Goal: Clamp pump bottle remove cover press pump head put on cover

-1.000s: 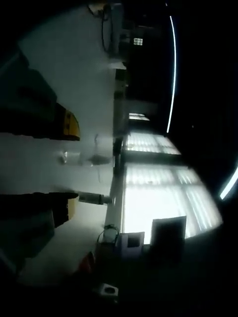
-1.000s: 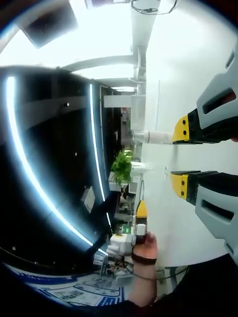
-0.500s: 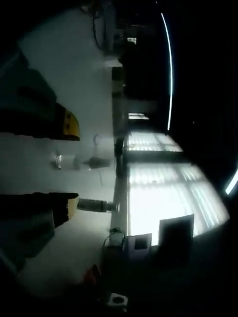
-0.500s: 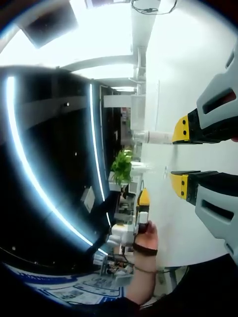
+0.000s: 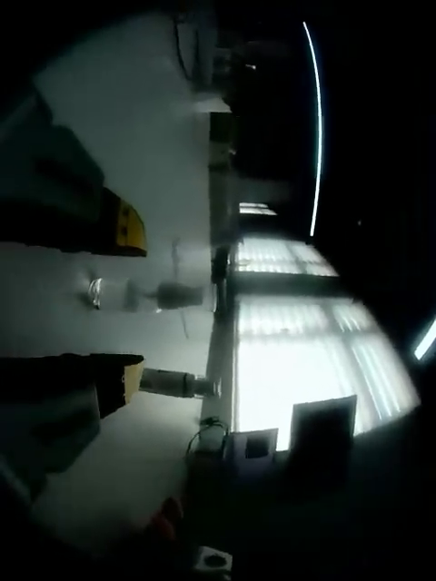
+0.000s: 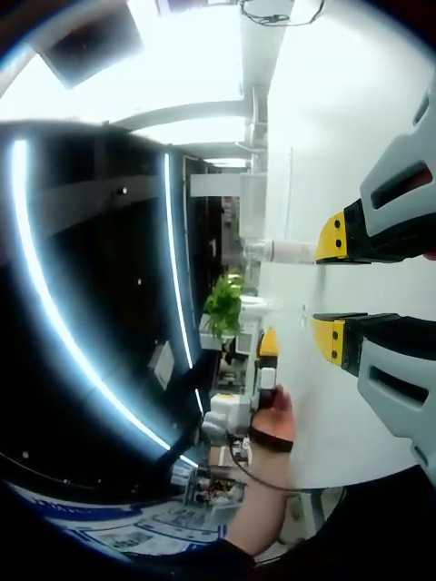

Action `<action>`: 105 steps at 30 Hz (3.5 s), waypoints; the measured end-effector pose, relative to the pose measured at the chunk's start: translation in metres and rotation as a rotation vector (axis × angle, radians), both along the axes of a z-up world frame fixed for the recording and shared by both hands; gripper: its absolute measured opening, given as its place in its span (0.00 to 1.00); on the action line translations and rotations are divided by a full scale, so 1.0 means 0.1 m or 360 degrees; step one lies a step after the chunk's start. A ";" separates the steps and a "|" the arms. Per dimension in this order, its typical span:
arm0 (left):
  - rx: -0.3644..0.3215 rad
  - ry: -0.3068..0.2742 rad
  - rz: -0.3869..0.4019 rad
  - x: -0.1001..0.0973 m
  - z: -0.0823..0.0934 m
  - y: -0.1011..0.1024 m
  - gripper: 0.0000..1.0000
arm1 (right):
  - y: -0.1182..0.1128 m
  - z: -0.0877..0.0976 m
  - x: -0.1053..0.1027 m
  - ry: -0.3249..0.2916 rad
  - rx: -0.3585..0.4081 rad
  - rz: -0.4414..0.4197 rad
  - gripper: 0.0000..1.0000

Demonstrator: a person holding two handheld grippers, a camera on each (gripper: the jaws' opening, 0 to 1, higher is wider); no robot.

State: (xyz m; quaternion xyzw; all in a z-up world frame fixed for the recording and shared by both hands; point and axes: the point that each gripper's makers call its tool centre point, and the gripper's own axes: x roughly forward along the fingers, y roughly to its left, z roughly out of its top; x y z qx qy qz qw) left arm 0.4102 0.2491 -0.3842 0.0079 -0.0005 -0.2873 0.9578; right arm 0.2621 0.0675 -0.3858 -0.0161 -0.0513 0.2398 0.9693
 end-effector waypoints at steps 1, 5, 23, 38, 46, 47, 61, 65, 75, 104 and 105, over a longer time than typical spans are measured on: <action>0.0022 -0.0003 -0.0003 0.03 0.00 -0.03 0.34 | 0.00 0.00 0.00 0.0000 0.0001 0.0000 0.16; -0.0082 0.0054 -0.0010 0.15 0.01 -0.06 0.34 | 0.00 0.00 0.00 -0.0002 0.0002 0.0000 0.16; -0.0042 0.0085 0.0065 0.55 -0.16 -0.13 0.32 | 0.00 0.01 0.00 -0.0006 0.0003 0.0006 0.16; -0.0008 0.0058 0.0072 0.76 -0.17 -0.17 0.26 | -0.03 -0.01 0.02 -0.0004 -0.0009 0.0006 0.16; 0.0032 0.0023 0.0056 0.69 -0.15 -0.26 0.16 | -0.02 -0.01 0.02 -0.0003 -0.0013 0.0006 0.16; 0.0029 0.0025 0.0056 0.70 -0.15 -0.25 0.16 | -0.02 -0.01 0.02 -0.0003 -0.0013 0.0006 0.16; -0.0002 0.0033 0.0052 0.65 -0.15 -0.19 0.16 | -0.02 -0.02 0.02 -0.0002 -0.0020 0.0006 0.16; -0.0009 0.0034 0.0051 0.65 -0.15 -0.15 0.16 | -0.01 -0.02 0.02 -0.0001 -0.0024 0.0006 0.16; 0.0005 -0.0033 -0.0017 0.55 0.02 -0.09 0.16 | -0.02 -0.02 0.03 0.0002 -0.0029 0.0003 0.16; -0.0078 -0.0056 -0.0233 -0.02 0.32 -0.09 0.16 | -0.01 -0.04 0.02 0.0006 -0.0045 0.0004 0.15; -0.0076 -0.0059 -0.0247 -0.06 0.33 -0.10 0.16 | 0.00 -0.04 0.02 0.0006 -0.0046 0.0004 0.15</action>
